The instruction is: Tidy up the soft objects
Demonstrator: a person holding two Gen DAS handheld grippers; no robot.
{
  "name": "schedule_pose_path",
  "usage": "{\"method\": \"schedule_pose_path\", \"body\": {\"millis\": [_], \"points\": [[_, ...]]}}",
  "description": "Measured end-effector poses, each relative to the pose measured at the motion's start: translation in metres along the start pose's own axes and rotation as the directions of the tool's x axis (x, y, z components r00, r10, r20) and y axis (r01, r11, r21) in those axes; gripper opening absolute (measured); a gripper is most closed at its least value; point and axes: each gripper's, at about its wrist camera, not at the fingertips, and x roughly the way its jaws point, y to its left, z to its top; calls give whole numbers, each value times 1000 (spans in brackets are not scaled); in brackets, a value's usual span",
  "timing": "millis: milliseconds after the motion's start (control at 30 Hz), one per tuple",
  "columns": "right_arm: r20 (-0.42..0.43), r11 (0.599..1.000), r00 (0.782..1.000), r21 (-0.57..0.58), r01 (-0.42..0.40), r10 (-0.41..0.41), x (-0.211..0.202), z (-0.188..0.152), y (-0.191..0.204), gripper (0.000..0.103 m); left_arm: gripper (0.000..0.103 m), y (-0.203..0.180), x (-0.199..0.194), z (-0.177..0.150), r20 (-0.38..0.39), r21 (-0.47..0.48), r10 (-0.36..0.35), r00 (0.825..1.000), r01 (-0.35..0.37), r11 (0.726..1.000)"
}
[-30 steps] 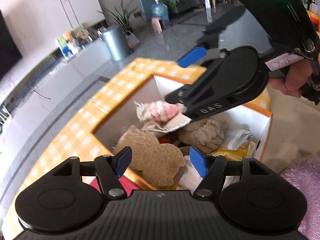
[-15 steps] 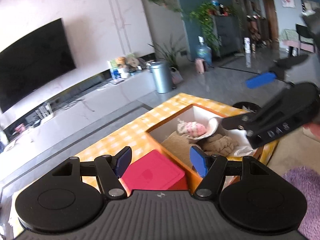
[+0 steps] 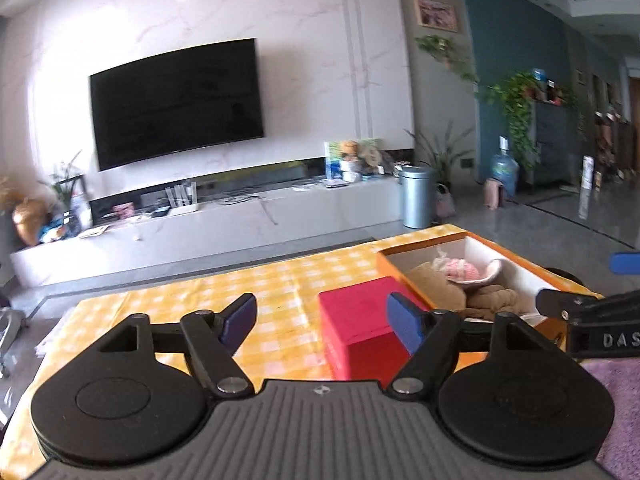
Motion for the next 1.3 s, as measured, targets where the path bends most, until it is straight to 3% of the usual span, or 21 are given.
{"method": "schedule_pose_path", "body": {"millis": [167, 333, 500, 600, 1300], "points": [[13, 1000, 1000, -9, -8, 9, -5, -26, 8, 100, 90, 6, 0, -24, -56, -52, 7, 998, -9, 999], [-43, 998, 999, 60, -28, 30, 9, -42, -5, 100, 90, 8, 6, -42, -159, -88, -10, 987, -4, 996], [-80, 994, 996, 109, -20, 28, 21, -51, -7, 100, 90, 2, 11, -46, -212, -40, 15, 977, -24, 999], [-121, 996, 993, 91, 0, 11, 30, -55, -3, 100, 90, -4, 12, -52, -227, -44, 5, 974, -15, 999], [-96, 994, 995, 108, -30, 41, 24, -58, -6, 100, 90, -5, 10, -52, -247, -35, 15, 969, -25, 999]]}}
